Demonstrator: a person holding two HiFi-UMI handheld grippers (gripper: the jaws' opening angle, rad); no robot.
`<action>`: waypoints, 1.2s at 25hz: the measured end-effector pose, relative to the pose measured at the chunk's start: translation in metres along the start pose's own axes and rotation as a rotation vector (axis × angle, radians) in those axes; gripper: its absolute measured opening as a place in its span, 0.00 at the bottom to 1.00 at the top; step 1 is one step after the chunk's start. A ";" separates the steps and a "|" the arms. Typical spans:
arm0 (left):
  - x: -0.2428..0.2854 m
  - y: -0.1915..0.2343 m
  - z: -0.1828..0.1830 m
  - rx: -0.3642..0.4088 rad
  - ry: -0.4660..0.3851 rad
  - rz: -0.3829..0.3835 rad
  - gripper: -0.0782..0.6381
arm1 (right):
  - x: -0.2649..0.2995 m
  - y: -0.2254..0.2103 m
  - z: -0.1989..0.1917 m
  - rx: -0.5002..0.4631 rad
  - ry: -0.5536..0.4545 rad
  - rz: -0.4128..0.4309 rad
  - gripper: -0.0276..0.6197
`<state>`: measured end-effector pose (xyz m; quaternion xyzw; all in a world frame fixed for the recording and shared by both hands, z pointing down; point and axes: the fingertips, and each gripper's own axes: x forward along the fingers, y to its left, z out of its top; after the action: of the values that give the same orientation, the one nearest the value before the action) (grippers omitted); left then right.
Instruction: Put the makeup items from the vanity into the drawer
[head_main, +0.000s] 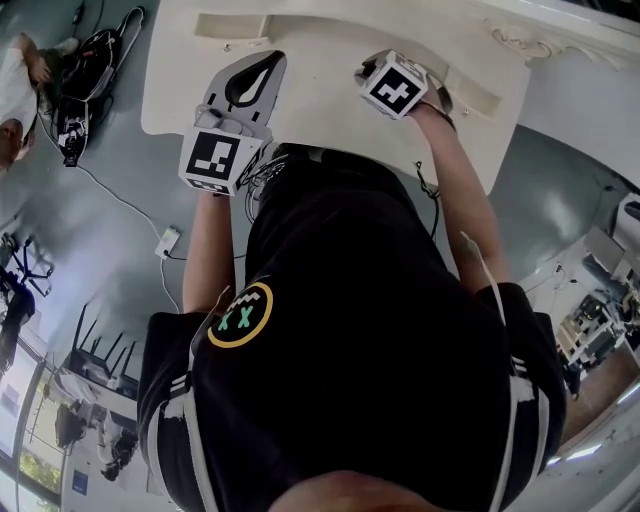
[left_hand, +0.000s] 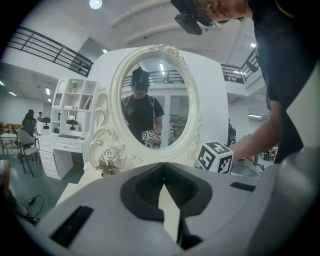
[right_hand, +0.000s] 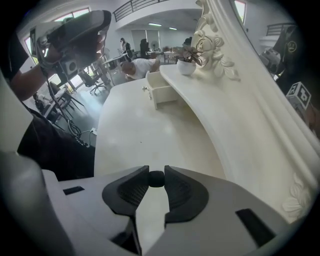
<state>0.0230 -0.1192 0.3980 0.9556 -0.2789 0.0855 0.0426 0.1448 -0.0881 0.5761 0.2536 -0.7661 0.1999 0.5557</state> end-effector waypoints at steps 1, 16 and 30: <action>-0.001 0.001 0.000 0.001 -0.002 0.003 0.14 | -0.002 -0.001 0.004 -0.007 -0.005 -0.005 0.22; -0.029 0.023 -0.004 -0.017 -0.001 0.094 0.14 | -0.032 -0.008 0.131 -0.282 -0.105 -0.024 0.22; -0.075 0.051 -0.011 -0.042 -0.018 0.180 0.14 | 0.025 0.018 0.246 -0.455 -0.122 0.034 0.22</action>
<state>-0.0687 -0.1214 0.3963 0.9263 -0.3655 0.0744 0.0524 -0.0575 -0.2227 0.5245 0.1204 -0.8277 0.0156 0.5478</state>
